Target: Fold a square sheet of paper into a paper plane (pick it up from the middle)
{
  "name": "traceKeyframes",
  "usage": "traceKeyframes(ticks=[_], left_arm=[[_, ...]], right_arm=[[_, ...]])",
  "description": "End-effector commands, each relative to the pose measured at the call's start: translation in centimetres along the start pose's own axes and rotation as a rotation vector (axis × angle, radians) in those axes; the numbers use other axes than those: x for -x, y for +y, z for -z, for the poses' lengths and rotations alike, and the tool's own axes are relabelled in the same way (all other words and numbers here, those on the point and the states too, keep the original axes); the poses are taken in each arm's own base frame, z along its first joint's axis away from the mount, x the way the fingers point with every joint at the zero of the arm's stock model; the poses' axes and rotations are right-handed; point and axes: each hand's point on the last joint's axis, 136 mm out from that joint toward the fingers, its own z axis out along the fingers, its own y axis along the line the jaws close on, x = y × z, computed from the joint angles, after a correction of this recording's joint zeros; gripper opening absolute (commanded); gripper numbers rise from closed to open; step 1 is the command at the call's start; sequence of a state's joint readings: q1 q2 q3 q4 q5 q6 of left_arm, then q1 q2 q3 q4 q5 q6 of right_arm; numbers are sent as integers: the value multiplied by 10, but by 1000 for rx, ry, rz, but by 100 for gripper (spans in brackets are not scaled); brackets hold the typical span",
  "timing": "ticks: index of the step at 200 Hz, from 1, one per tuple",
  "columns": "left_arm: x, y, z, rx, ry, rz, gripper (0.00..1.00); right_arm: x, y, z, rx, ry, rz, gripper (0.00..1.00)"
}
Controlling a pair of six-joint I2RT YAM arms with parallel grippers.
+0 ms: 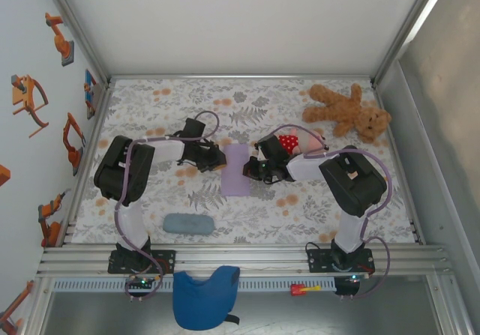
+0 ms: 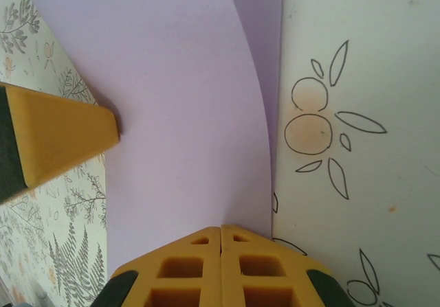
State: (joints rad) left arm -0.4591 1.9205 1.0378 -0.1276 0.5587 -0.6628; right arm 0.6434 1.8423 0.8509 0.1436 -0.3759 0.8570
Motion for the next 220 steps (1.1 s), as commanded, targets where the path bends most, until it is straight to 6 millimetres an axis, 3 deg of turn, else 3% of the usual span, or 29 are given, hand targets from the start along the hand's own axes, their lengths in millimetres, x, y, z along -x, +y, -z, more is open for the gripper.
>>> traceKeyframes(ticks=[1, 45, 73, 102, 133, 220], left_arm=[[9, 36, 17, 112, -42, 25, 13], [11, -41, 38, -93, -98, -83, 13], [8, -59, 27, -126, -86, -104, 14], [10, -53, 5, -112, -51, -89, 14], [19, -32, -10, -61, -31, -63, 14], [65, 25, -15, 166, -27, -60, 13]], right_arm=[[-86, -126, 7, -455, 232, -119, 0], [-84, -124, 8, -452, 228, -117, 0], [-85, -125, 6, -453, 233, -119, 0], [-86, -126, 7, -455, 233, -120, 0], [-87, -127, 7, -459, 235, -120, 0], [-88, -131, 10, -474, 233, -114, 0]])
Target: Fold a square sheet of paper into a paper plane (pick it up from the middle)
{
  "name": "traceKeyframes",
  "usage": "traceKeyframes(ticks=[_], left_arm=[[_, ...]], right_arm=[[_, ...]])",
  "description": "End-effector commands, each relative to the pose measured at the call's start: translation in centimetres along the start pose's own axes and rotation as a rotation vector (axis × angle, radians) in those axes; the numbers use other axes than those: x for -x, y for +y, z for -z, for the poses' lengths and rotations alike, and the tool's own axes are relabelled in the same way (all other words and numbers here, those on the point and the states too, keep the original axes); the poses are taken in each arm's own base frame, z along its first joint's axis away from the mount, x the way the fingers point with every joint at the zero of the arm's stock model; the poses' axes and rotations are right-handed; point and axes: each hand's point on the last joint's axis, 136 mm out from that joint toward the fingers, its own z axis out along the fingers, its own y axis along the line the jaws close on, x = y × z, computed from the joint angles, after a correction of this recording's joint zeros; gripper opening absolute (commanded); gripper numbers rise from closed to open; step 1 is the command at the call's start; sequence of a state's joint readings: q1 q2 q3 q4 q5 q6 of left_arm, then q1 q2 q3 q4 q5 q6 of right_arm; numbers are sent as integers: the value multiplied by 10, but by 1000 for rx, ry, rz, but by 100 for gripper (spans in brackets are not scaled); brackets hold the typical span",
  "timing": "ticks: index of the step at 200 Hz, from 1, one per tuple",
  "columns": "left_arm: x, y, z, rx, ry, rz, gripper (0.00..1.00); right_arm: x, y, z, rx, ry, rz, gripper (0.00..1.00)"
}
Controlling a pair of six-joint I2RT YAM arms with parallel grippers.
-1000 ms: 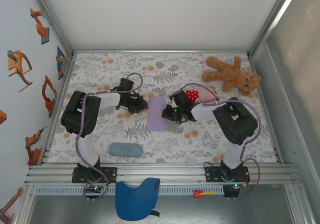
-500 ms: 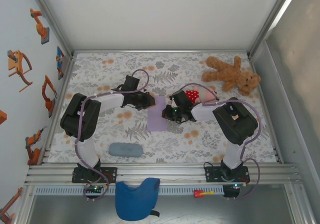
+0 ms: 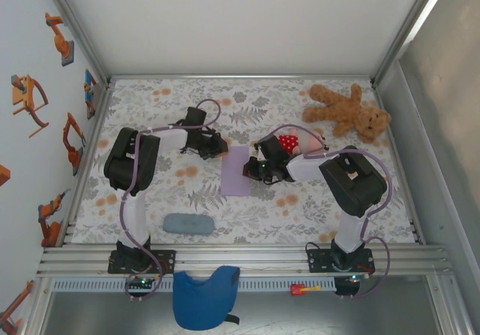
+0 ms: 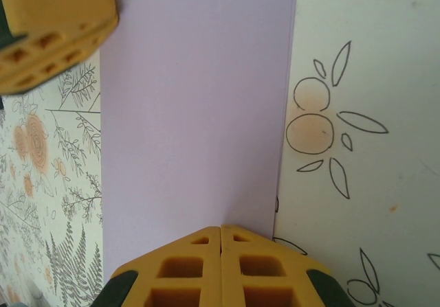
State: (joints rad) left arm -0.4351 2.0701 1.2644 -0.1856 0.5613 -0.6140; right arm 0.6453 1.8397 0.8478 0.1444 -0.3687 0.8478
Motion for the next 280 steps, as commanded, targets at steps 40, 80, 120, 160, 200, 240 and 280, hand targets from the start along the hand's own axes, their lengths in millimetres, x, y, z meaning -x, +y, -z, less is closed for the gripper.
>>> traceKeyframes(ticks=[40, 80, 120, 160, 200, 240, 280], left_arm=[[33, 50, -1, 263, 8, -54, 13], [62, 42, 21, 262, -47, -64, 15], [74, 18, 56, 236, -113, -82, 16], [44, -1, 94, 157, -190, -36, 19], [-5, 7, 124, 131, -255, 53, 30], [-52, 20, 141, 106, -287, 136, 47], [-83, 38, 154, 120, -333, 189, 66]], right_arm=[[-88, -128, 10, -471, 237, -118, 0], [-85, -125, 10, -466, 230, -115, 0], [-76, -114, 12, -442, 213, -102, 0], [-29, -47, 18, -274, 129, -26, 0], [21, 43, 54, -69, 11, 82, 2], [26, 59, 74, -108, -43, 117, 17], [6, 47, 56, -205, -19, 124, 34]])
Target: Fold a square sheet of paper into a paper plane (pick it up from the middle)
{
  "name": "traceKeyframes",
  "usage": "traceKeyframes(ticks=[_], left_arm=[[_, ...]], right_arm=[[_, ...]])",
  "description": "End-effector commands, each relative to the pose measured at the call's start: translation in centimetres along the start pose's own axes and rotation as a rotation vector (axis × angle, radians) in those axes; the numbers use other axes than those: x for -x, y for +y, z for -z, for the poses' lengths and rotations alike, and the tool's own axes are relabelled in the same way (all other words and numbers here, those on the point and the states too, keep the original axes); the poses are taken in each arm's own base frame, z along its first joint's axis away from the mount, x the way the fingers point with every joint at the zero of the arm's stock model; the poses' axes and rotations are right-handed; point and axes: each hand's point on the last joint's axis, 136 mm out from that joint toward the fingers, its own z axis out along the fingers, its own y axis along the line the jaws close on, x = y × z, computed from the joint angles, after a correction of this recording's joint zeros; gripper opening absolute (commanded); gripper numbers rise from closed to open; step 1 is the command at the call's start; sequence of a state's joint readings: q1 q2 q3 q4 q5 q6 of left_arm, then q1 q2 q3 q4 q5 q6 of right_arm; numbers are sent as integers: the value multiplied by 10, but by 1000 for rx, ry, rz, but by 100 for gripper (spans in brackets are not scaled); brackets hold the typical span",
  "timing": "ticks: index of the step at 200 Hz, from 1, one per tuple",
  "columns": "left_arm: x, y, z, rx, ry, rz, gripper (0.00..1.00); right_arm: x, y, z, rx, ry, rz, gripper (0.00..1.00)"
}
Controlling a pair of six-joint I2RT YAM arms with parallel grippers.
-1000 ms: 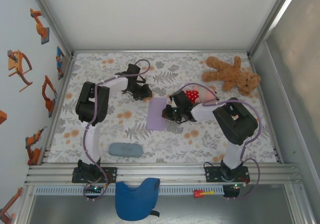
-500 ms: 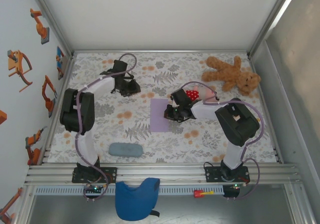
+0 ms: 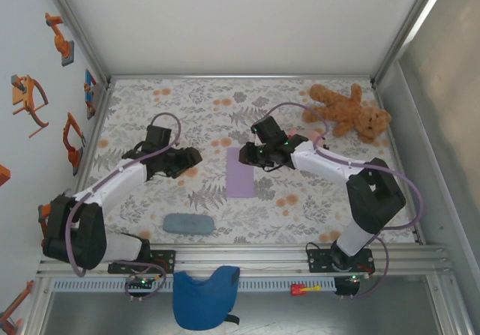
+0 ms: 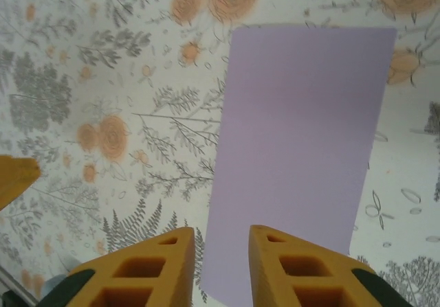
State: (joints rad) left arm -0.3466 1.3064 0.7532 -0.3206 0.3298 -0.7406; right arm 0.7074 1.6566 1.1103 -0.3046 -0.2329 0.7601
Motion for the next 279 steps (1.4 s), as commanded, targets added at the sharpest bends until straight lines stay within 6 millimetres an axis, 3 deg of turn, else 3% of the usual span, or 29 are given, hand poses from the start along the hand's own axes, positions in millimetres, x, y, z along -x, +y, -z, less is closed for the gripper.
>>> traceKeyframes(ticks=[1, 39, 65, 127, 169, 205, 227, 265, 279], left_arm=[[-4, 5, 10, -3, -48, 49, 67], [-10, 26, 24, 55, -116, 49, 86], [-7, 28, 35, 65, -162, 33, 100], [-8, 24, 32, 41, -151, 17, 96], [-7, 8, 22, -25, -102, 6, 96], [-12, -5, 10, -98, -42, -4, 100], [-15, -11, 3, -126, -4, -14, 88], [-17, -22, -11, -140, 56, -29, 72], [-18, -30, -20, -146, 85, -42, 64]], right_arm=[[-21, -18, -13, -121, 43, -4, 34], [-31, -23, -38, -189, 37, 2, 38], [-36, -27, -57, -208, 59, -37, 39], [-47, -22, -89, -205, 106, -76, 38], [-55, -2, -103, -141, 113, -78, 36], [-74, 18, -102, -83, 106, -42, 33], [-76, 32, -99, -2, 91, -58, 33], [-45, 65, -51, 89, -40, 17, 33], [-40, 65, -34, 103, -79, 25, 33]])
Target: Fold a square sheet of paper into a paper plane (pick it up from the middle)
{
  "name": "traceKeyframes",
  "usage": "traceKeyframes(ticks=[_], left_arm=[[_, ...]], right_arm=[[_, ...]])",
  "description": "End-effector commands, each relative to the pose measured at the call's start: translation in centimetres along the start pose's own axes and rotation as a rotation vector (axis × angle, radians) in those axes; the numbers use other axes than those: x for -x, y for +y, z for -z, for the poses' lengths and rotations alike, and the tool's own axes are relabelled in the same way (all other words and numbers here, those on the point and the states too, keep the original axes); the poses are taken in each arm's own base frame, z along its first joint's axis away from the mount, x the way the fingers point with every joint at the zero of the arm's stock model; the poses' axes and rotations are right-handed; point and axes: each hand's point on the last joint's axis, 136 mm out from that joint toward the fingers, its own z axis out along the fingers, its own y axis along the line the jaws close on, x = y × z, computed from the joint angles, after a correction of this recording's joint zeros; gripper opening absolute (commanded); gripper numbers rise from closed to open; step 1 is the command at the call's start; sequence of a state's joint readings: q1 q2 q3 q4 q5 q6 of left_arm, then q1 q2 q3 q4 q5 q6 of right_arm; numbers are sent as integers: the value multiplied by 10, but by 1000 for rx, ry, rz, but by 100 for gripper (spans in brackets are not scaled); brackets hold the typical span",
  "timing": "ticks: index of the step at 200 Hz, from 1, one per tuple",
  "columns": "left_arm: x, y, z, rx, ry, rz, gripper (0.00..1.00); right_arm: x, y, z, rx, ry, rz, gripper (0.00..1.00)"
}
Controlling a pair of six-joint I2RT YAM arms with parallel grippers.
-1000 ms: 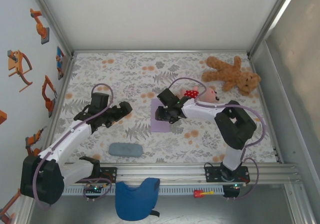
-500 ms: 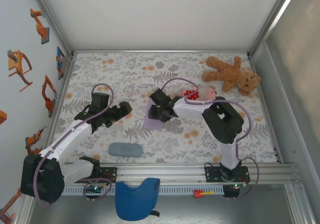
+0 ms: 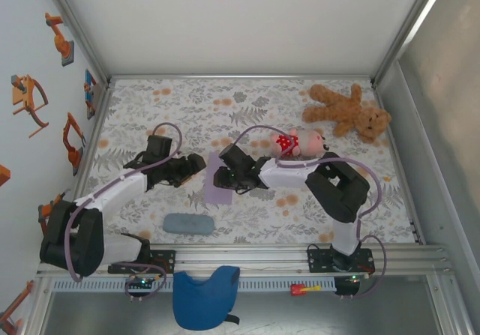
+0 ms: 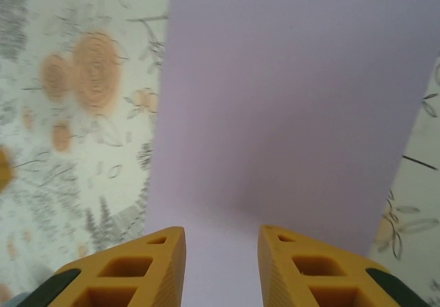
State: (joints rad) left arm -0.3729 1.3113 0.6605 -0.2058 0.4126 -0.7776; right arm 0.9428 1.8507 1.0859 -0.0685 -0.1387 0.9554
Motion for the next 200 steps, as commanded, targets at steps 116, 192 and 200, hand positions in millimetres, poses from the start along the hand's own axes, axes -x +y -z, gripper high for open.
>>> traceKeyframes(ticks=[116, 192, 200], left_arm=[[10, -14, -90, 68, 193, -24, 39], [4, 22, -97, 208, 156, 140, 38], [3, 24, -97, 218, 157, 147, 37]], right_arm=[[21, -47, 62, 152, -154, -210, 32], [-8, -46, 37, 203, -30, -298, 31], [-14, -45, 35, 189, -15, -293, 31]])
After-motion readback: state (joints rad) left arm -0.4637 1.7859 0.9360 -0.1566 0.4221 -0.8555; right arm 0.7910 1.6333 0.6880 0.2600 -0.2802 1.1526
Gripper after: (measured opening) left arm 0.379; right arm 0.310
